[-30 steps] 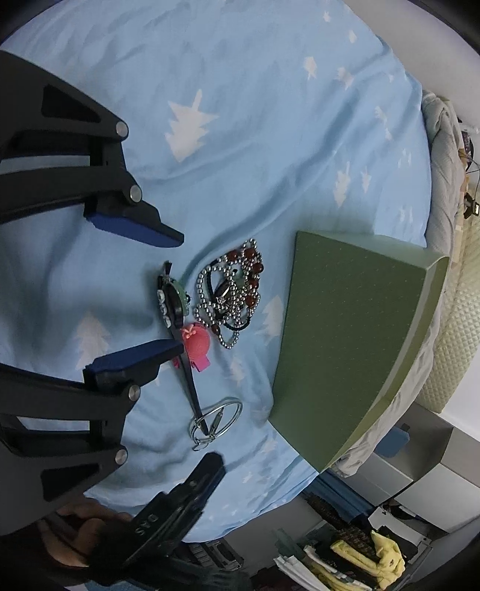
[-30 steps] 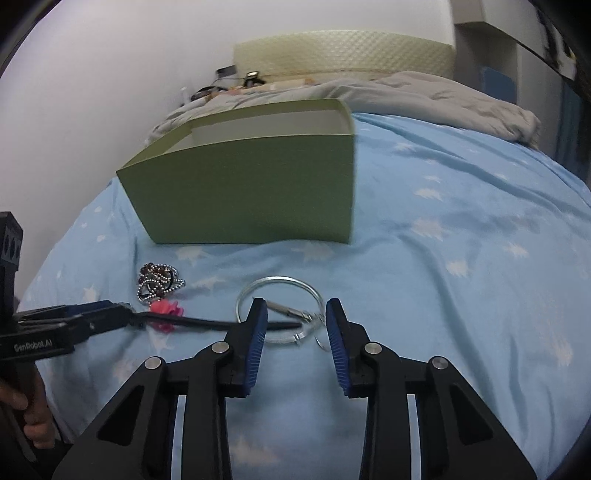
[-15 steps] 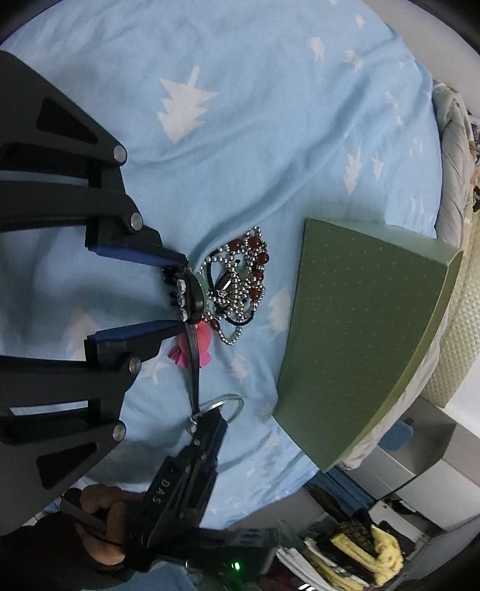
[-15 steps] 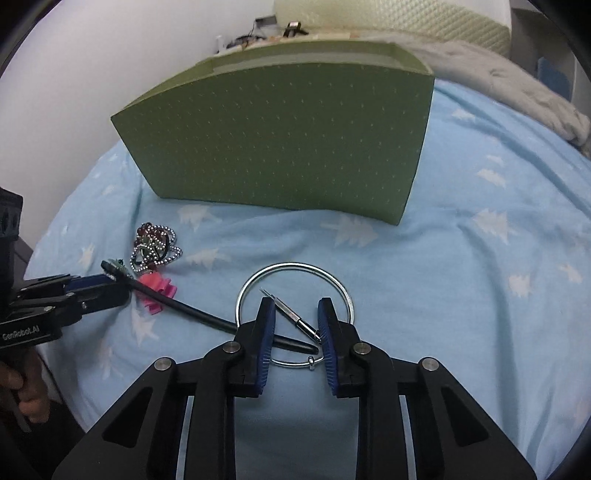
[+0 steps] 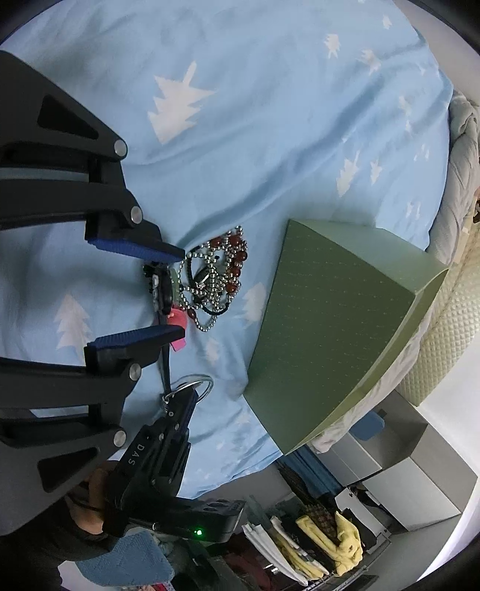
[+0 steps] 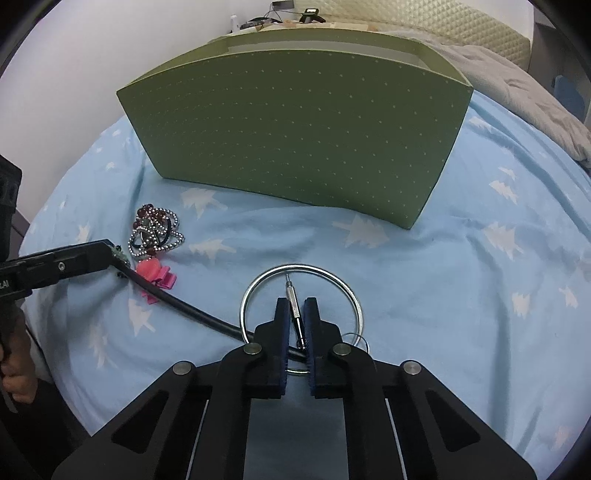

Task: Organize jewelry
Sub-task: 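Lift the charm strap with the left tool while the right tool lifts the keyring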

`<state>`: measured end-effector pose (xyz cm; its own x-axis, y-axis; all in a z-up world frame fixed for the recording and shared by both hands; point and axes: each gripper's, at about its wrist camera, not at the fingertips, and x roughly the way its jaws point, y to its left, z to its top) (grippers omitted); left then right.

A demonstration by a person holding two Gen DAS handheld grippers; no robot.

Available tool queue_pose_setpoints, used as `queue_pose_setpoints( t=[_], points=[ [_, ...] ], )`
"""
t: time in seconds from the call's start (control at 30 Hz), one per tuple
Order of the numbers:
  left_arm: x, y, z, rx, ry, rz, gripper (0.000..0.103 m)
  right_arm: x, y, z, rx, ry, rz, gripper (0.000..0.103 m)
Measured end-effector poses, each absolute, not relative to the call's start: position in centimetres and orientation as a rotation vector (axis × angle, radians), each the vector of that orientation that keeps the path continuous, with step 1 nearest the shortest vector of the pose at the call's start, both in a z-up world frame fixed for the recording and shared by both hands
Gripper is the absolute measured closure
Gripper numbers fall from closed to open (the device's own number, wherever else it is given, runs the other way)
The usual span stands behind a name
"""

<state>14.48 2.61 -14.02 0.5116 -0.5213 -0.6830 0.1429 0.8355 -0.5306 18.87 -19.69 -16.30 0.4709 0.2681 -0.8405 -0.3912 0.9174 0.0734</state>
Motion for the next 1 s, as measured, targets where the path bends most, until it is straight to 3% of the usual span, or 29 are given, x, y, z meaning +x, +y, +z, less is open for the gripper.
queue_pose_setpoints(
  t=[0.47,1.0],
  points=[
    [14.3,0.4,-13.3,-0.308,0.938,-0.441,0.073,18.2,-20.4,-15.1,-0.062,0.979,0.337,0.100],
    [12.0,0.1,-8.0,-0.252,0.832,-0.416,0.073,12.8,-23.0,-8.2,0.042,0.816,0.193,0.100]
  ],
)
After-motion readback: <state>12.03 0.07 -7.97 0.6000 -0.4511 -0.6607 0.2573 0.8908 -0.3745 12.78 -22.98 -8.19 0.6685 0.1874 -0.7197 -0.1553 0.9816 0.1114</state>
